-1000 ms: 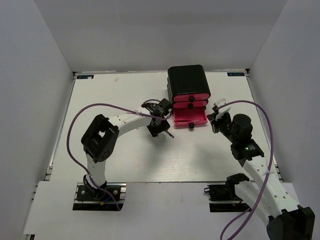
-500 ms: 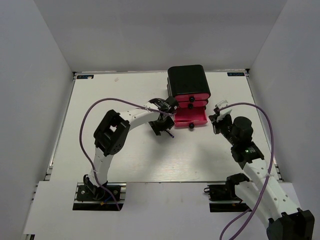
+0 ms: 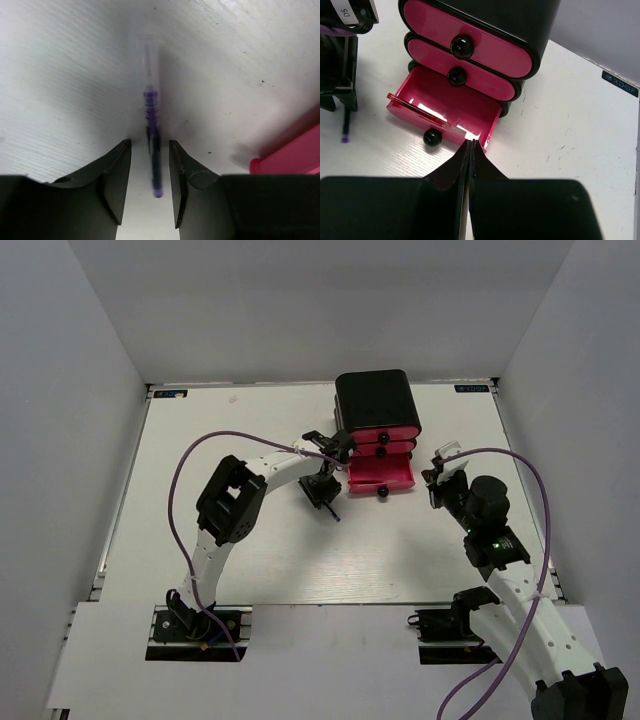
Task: Sort the stationery into containers
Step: Grab a piece of stationery with the left arm, then place the stationery into the container
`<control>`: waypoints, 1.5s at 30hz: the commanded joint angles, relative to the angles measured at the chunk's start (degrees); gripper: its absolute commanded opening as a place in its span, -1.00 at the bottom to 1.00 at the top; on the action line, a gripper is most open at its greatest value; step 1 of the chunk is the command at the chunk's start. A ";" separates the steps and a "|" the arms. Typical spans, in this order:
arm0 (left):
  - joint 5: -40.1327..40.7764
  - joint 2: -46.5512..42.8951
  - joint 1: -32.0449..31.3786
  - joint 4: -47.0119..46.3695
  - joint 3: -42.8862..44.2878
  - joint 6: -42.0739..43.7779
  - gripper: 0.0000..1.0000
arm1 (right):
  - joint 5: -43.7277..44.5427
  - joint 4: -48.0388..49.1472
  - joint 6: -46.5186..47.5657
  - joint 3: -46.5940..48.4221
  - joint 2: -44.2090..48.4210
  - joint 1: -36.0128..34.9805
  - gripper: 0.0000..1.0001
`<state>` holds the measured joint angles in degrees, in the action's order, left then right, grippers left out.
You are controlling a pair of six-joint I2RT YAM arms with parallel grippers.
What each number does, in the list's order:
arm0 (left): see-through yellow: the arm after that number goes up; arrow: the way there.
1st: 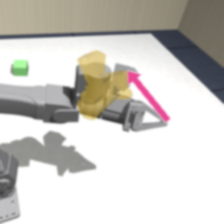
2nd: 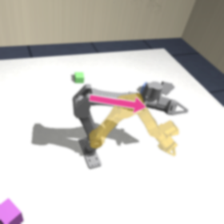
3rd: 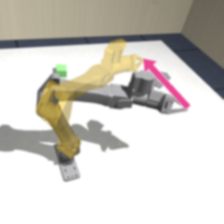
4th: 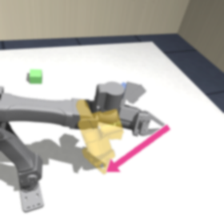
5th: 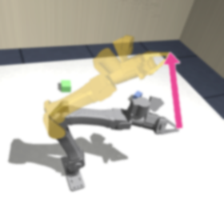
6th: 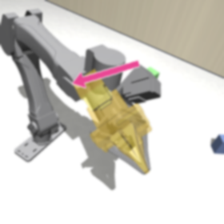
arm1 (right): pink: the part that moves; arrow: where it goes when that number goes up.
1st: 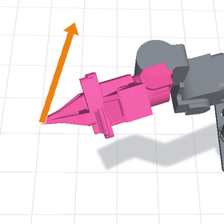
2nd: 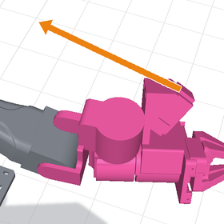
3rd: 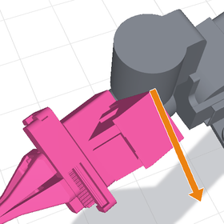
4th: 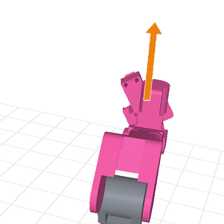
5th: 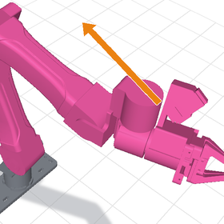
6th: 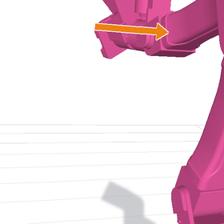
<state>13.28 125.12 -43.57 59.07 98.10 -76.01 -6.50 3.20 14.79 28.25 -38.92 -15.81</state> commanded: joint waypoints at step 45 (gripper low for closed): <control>-35.78 -28.01 -0.73 -63.72 -27.89 104.04 -0.99 | -1.23 2.77 1.47 -0.57 -0.90 1.93 -1.00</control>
<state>-19.22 95.11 -44.34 0.05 66.87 23.49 -8.97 3.18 15.68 27.29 -40.16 -14.22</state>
